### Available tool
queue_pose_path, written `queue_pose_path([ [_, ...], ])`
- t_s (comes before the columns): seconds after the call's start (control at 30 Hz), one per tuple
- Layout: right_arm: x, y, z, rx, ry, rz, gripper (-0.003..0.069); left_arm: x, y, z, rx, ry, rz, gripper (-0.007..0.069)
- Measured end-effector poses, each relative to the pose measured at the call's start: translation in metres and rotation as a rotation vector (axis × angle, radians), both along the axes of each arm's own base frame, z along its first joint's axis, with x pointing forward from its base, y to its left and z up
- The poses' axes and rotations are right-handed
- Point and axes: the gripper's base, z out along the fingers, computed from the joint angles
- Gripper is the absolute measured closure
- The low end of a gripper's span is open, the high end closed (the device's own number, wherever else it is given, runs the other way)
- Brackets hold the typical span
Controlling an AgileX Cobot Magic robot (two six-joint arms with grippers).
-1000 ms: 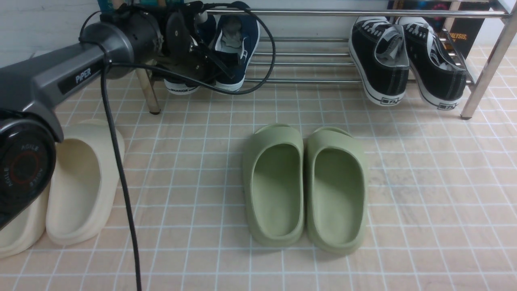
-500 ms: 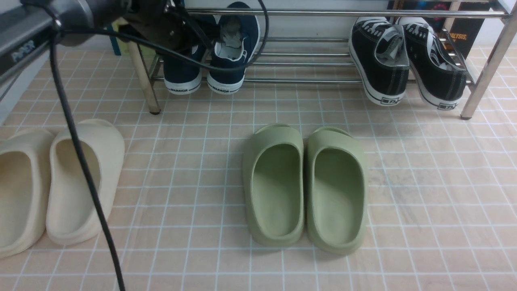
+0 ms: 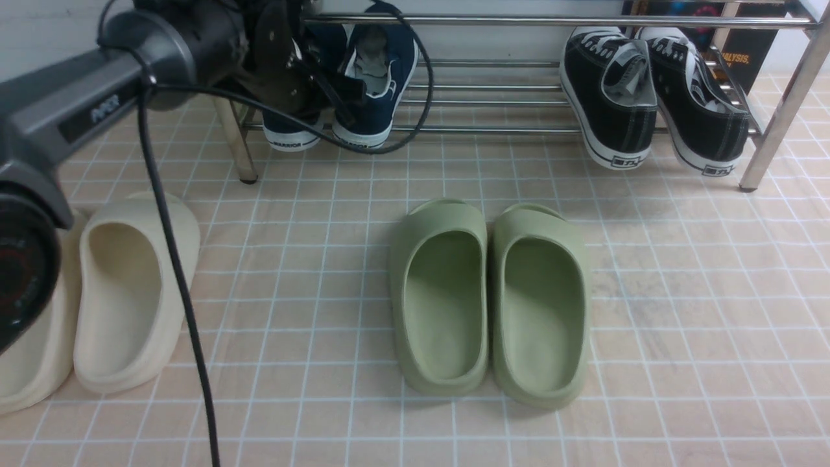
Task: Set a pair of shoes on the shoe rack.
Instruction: Use the left arm to put a shoe into the shoe rack
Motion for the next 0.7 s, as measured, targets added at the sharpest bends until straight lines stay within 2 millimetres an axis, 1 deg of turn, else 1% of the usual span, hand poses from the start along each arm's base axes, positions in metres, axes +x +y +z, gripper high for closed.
queue_pose_path([
  [0.03,0.000,0.000,0.000,0.000,0.000,0.000,0.0420,0.003,-0.002,-0.007,-0.008,0.000,-0.002,0.0601],
  [0.07,0.000,0.000,0.000,0.000,0.000,0.000,0.0420,0.003,-0.002,-0.008,-0.011,0.000,-0.003,0.0601],
  [0.1,0.000,0.000,0.000,0.000,0.000,0.000,0.0420,0.007,-0.005,-0.015,-0.037,-0.004,-0.004,0.0601],
  [0.17,0.000,0.000,0.000,0.000,0.000,0.000,0.0420,0.007,-0.007,-0.019,-0.067,0.007,0.002,0.0601],
  [0.3,0.000,0.000,0.000,0.000,0.000,0.000,0.0420,0.006,-0.013,-0.015,-0.121,-0.007,0.003,0.0601],
  [0.33,0.000,0.000,0.000,0.000,0.000,0.000,0.0420,0.005,-0.020,-0.014,-0.147,-0.022,-0.007,0.0601],
  [0.47,0.000,0.000,0.000,0.000,0.000,0.000,0.0420,0.003,-0.033,-0.010,-0.168,-0.062,-0.040,0.0600],
  [0.6,0.000,0.000,0.000,0.000,0.000,0.000,0.0419,0.002,-0.033,-0.009,-0.131,-0.068,-0.054,0.0599],
  [0.7,0.000,0.000,0.000,0.000,0.000,0.000,0.0419,-0.002,-0.029,-0.001,-0.084,-0.063,-0.059,0.0599],
])
